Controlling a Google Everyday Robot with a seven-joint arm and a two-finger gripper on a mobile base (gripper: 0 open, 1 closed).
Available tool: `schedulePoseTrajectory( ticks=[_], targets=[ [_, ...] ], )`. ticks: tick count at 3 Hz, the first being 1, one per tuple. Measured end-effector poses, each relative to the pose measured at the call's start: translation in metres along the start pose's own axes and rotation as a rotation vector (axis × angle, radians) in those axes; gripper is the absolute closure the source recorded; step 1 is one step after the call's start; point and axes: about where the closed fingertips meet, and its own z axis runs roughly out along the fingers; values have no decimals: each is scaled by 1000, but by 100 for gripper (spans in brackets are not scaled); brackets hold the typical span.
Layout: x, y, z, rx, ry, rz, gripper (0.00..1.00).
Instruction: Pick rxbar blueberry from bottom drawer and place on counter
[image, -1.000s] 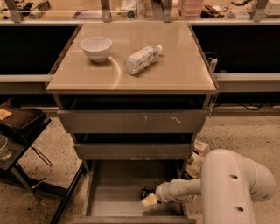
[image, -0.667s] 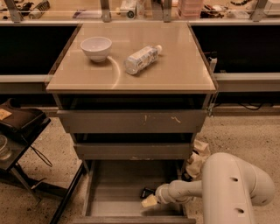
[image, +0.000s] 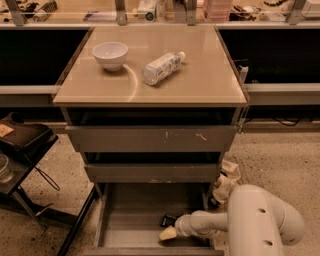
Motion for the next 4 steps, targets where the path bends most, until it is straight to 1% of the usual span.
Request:
schedulePoseTrajectory(
  ticks=[1,3,4],
  targets=[
    [0,0,0,0,0,0,19],
    [0,0,0,0,0,0,65],
    [-5,1,-6,0,0,0,88]
  ],
)
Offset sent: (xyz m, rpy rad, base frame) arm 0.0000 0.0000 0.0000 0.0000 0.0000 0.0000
